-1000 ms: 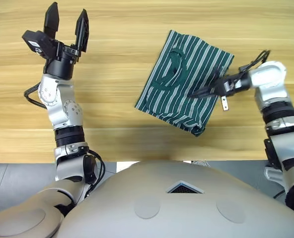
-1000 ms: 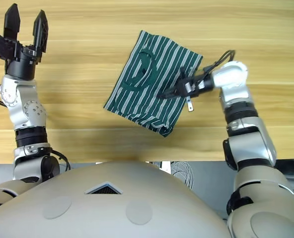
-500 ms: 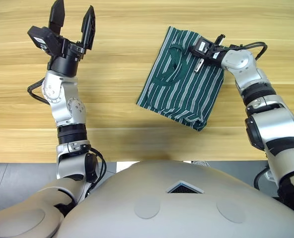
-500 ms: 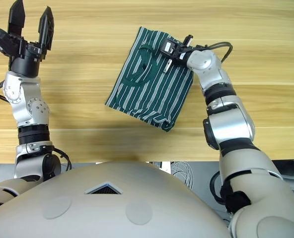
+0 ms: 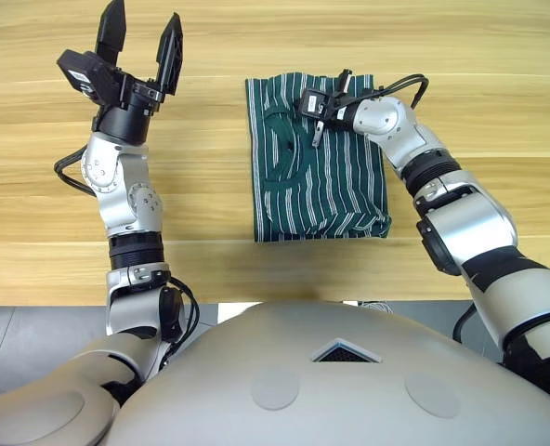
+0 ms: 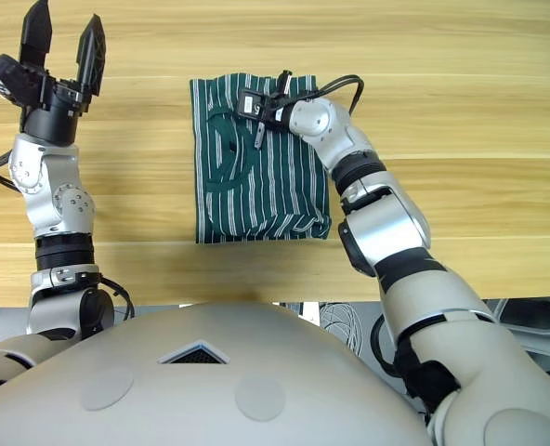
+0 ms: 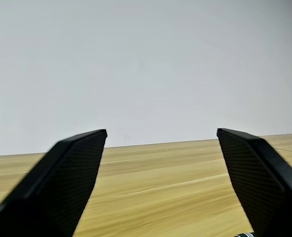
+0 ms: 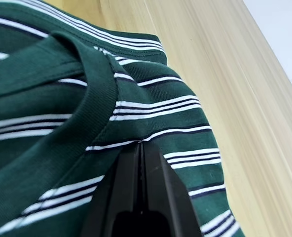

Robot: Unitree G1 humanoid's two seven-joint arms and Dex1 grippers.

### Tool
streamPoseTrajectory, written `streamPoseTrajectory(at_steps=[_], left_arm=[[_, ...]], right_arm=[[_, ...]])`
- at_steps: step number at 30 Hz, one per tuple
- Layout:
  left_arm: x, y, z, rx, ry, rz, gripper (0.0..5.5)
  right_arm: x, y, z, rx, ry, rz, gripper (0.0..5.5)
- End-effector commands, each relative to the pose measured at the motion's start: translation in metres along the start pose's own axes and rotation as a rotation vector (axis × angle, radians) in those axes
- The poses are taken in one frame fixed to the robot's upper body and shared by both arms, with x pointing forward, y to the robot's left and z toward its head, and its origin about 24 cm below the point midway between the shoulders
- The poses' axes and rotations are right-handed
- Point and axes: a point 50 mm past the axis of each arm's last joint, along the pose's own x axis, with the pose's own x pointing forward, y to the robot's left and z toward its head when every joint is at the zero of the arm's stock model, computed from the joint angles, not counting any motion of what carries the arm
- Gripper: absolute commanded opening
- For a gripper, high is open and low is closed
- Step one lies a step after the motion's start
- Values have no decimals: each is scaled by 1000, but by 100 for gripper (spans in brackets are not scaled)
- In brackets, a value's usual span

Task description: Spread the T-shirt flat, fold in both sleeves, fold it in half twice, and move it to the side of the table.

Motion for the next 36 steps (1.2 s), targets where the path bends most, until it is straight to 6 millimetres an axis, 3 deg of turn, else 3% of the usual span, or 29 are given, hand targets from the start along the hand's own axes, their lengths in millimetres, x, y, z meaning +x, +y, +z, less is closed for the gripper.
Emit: streamPoseTrajectory(at_steps=[1,4,6,7,9,11,15,18,25,36], left_arm=[[0,-2,-1,13,11,-21,404],[-3,-6,-5,87,63,-72,404],[-9,-5,-3,179,102,-125,404],[-14,-2,-1,236,125,-162,421],[-27,2,3,342,187,-255,452],[-48,0,4,433,269,-395,488],[-82,-5,9,565,434,-626,540],[-94,-13,13,628,510,-776,540],[-108,-23,6,687,667,-1023,540],[-106,-43,-18,771,688,-1251,540]], right_arm=[[-4,7,-10,77,24,1,7],[-26,-20,5,191,-183,-56,7],[-65,-35,4,172,-317,-64,7],[-91,-34,-6,103,-349,-49,25],[-131,-20,-33,19,-308,3,57],[-159,3,-61,7,-211,83,94],[-197,40,-94,26,-95,266,168],[-203,54,-101,-22,-45,380,226],[-187,57,-93,-108,-93,467,330],[-178,77,-79,-170,-123,684,330]])
